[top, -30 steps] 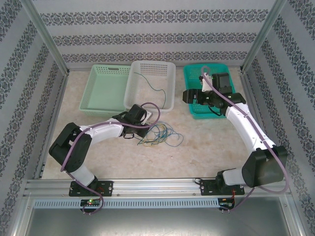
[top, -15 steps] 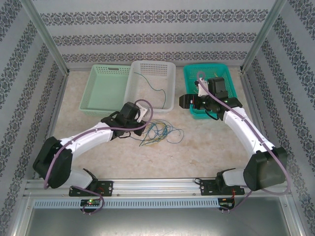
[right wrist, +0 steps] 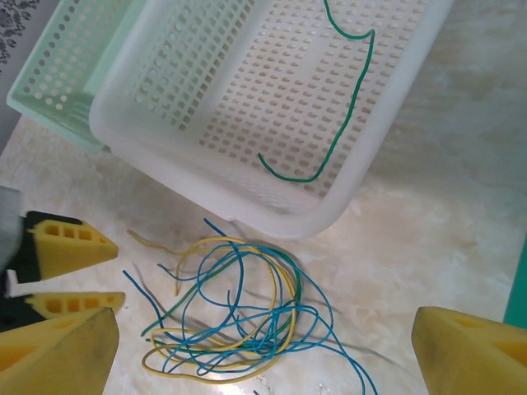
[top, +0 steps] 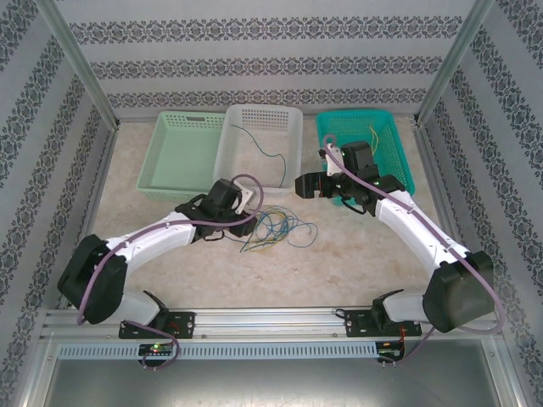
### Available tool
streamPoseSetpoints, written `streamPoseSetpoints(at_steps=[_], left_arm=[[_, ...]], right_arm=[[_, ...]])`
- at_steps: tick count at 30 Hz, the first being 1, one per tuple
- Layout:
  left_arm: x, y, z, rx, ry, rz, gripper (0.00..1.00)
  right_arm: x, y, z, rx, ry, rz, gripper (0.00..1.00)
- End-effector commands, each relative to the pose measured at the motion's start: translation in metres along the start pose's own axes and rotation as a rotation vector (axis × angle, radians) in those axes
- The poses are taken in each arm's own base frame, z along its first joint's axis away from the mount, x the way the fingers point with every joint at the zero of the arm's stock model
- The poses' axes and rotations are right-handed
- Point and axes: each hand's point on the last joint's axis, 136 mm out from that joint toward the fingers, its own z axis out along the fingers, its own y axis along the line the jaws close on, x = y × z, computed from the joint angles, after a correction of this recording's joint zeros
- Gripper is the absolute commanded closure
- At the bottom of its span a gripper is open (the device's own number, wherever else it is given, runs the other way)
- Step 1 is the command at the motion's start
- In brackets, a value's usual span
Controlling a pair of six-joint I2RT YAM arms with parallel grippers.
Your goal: Untangle the cables
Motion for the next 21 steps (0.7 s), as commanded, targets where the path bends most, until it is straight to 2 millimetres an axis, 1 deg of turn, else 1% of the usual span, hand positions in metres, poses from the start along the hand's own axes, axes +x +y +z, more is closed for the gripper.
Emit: streamPoseSetpoints(at_steps=[1, 6, 10, 13, 16, 19, 21], left_arm=[[0.0, 0.002, 0.013, 0.012, 0.001, -0.012, 0.46], [-0.004, 0.004, 0.034, 0.006, 0.017, -0.008, 0.46], [-0.01, 0.005, 0.044, 0.004, -0.002, -0.009, 0.46], [-0.01, 0.009, 0.053, -0.015, 0.019, -0.006, 0.47], [-0.008, 0.011, 0.061, -0.025, 0.036, -0.006, 0.54], [-0.008, 0.013, 0.064, -0.035, 0.039, -0.008, 0.64], [-0.007, 0.016, 0.065, -0.05, 0.041, -0.011, 0.69]], right_arm=[[-0.004, -0.002, 0.001, 0.011, -0.021, -0.005, 0.08], [-0.004, -0.002, 0.002, 0.01, -0.018, 0.004, 0.07], [-0.002, -0.004, 0.004, 0.016, -0.013, 0.005, 0.08], [-0.002, -0.005, 0.004, 0.024, -0.012, 0.006, 0.07], [-0.003, -0.005, 0.003, 0.022, -0.014, 0.006, 0.07], [-0.005, -0.004, 0.003, 0.023, -0.016, 0.003, 0.07], [-0.006, -0.004, 0.002, 0.024, -0.019, -0.001, 0.07]])
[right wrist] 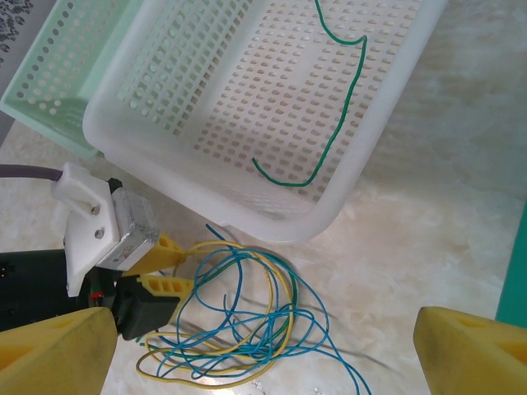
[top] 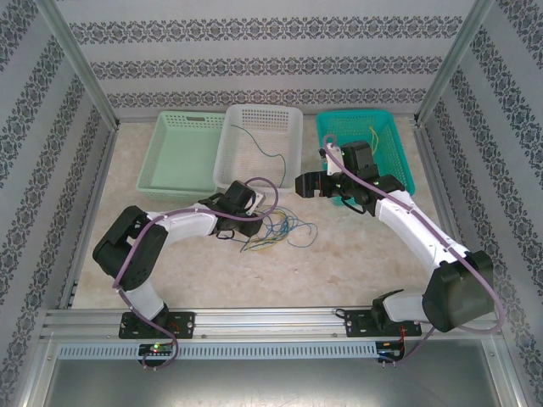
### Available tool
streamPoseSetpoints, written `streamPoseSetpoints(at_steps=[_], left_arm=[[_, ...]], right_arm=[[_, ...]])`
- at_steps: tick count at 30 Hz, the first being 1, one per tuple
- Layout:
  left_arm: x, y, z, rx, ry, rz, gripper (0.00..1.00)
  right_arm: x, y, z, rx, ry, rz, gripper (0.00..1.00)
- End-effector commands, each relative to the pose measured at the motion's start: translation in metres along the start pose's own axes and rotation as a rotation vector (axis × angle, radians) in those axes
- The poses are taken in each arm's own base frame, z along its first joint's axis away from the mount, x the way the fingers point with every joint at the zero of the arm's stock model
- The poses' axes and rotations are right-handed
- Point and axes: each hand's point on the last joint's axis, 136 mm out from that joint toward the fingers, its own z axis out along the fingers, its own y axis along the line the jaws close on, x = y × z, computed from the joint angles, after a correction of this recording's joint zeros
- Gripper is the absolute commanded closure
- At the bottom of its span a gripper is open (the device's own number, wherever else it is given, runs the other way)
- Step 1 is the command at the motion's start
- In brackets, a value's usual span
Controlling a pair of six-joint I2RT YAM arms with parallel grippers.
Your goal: Untangle the cables
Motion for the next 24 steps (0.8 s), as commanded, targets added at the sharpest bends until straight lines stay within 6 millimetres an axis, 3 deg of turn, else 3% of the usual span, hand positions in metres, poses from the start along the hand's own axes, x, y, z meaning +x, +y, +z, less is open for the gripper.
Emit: streamPoseSetpoints(at_steps=[1, 4, 7, 10, 17, 24], left_arm=[[-0.013, 0.01, 0.001, -0.038, -0.038, -0.012, 0.7], [-0.012, 0.012, 0.001, -0.051, -0.036, -0.015, 0.74], [-0.014, 0.012, -0.003, -0.051, -0.042, -0.019, 0.89], [-0.019, 0.01, -0.015, -0.046, -0.069, -0.025, 0.96], [-0.04, 0.007, -0.071, -0.057, -0.183, -0.026, 1.0], [-0.065, -0.007, -0.135, -0.009, -0.307, 0.004, 1.0]], right_arm=[[-0.004, -0.001, 0.001, 0.01, -0.01, -0.001, 0.07], [-0.004, -0.002, -0.001, 0.014, -0.01, -0.003, 0.07], [-0.004, -0.001, -0.002, 0.014, -0.012, -0.004, 0.07], [-0.003, -0.001, -0.003, 0.013, -0.013, -0.005, 0.07], [0.004, 0.007, -0.003, -0.002, -0.017, -0.052, 0.07], [0.033, 0.021, 0.004, -0.071, -0.007, -0.071, 0.07]])
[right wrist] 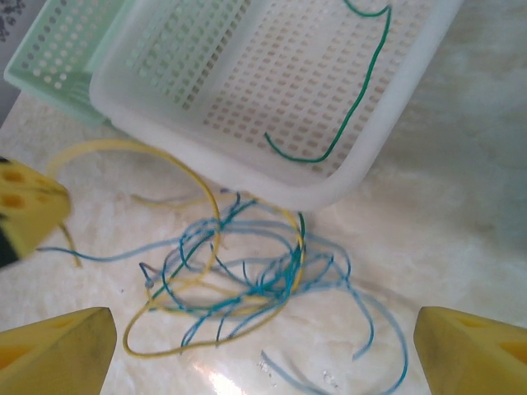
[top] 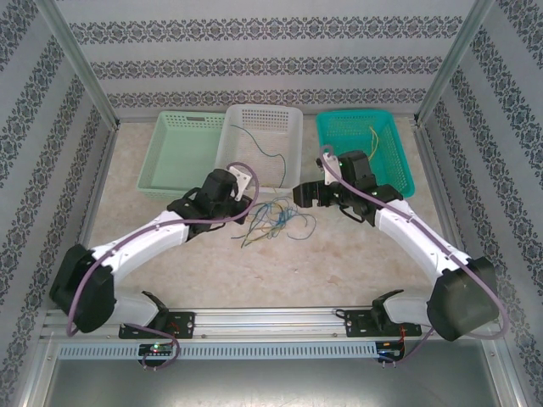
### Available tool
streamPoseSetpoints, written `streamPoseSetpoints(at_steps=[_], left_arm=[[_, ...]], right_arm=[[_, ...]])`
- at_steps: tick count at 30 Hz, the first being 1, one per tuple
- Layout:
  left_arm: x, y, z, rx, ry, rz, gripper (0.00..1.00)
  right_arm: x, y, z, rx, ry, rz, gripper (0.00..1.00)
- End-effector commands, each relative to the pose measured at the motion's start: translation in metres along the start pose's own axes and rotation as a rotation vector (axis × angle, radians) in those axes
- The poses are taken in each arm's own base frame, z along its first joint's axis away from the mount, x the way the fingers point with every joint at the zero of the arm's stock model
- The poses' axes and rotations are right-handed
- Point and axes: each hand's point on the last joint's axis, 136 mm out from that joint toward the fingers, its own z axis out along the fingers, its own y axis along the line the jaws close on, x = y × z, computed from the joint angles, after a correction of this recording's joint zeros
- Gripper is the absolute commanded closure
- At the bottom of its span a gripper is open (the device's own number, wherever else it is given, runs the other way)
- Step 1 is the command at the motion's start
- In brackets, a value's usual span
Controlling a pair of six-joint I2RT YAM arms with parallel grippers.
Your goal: Untangle the cables
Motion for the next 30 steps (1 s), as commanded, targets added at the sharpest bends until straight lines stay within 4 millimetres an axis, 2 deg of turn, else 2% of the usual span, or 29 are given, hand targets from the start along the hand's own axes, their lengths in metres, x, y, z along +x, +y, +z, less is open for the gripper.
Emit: streamPoseSetpoints(at_steps=[1, 7, 12, 16, 22, 26, 30], left_arm=[[-0.011, -0.002, -0.02, 0.01, -0.006, 0.007, 1.0], [-0.03, -0.005, -0.045, 0.016, -0.084, 0.008, 1.0], [-0.041, -0.02, -0.062, 0.099, -0.141, 0.016, 1.0], [-0.037, -0.025, -0.062, 0.13, -0.137, 0.006, 1.0], [-0.037, -0.028, -0.064, 0.15, -0.159, -0.009, 1.0], [-0.04, -0.024, -0.065, 0.126, -0.169, -0.014, 1.0], [-0.041, -0.015, -0.069, 0.073, -0.183, -0.008, 0.99]], right_arm=[[0.007, 0.012, 0.003, -0.04, -0.021, -0.042, 0.07], [0.03, 0.021, 0.027, -0.045, 0.044, -0.056, 0.06], [0.033, 0.041, 0.04, -0.102, 0.029, -0.107, 0.04], [0.039, 0.059, 0.056, -0.142, 0.051, -0.132, 0.03], [0.053, 0.067, 0.086, -0.144, 0.096, -0.14, 0.05], [0.066, 0.07, 0.101, -0.156, 0.15, -0.16, 0.18], [0.078, 0.054, 0.106, -0.104, 0.179, -0.15, 0.49]])
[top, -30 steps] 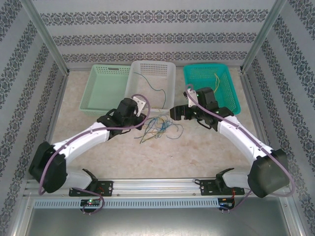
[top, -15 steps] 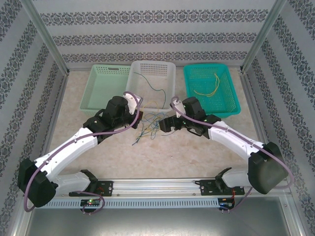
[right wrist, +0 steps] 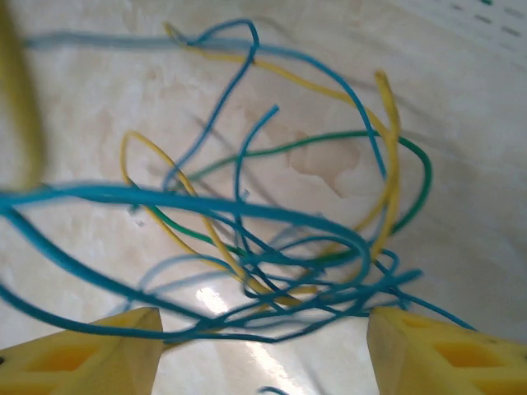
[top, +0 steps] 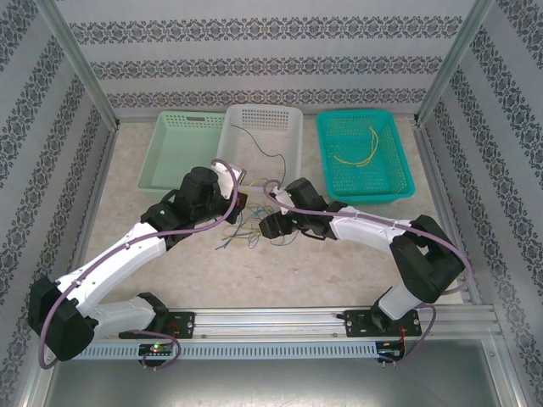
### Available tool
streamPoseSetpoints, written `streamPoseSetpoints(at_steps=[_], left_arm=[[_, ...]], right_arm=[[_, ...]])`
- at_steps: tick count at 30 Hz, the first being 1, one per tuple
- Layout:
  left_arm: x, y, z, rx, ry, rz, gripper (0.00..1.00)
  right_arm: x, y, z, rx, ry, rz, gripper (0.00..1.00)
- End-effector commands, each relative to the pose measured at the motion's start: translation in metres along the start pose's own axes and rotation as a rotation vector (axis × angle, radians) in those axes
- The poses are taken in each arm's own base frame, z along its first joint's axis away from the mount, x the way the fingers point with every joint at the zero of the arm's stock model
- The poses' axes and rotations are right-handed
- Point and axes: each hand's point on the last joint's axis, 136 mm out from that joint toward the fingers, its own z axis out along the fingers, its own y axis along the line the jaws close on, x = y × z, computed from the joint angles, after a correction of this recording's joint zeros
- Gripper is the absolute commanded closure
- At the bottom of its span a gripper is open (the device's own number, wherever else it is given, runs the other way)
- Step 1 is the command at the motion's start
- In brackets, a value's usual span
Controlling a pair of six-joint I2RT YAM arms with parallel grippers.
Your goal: Untangle the cables
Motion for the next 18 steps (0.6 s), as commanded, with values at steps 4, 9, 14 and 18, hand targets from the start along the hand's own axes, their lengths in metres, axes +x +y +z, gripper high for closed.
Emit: streamPoseSetpoints(at_steps=[4, 9, 14, 18], left_arm=[[-0.02, 0.006, -0.019, -0.048, -0.088, 0.017, 0.99], [-0.028, 0.009, -0.03, -0.075, -0.117, 0.029, 0.98], [-0.028, 0.015, -0.04, -0.108, -0.127, 0.041, 0.97], [-0.028, 0.015, -0.039, -0.104, -0.124, 0.042, 0.97]], right_arm=[[0.0, -0.017, -0.002, 0.059, -0.011, 0.002, 0.8], [0.009, -0.033, -0.005, 0.085, 0.023, 0.039, 1.0], [0.024, -0.054, -0.019, 0.156, 0.04, 0.092, 1.0], [0.033, -0.073, -0.035, 0.235, 0.035, 0.141, 1.0]])
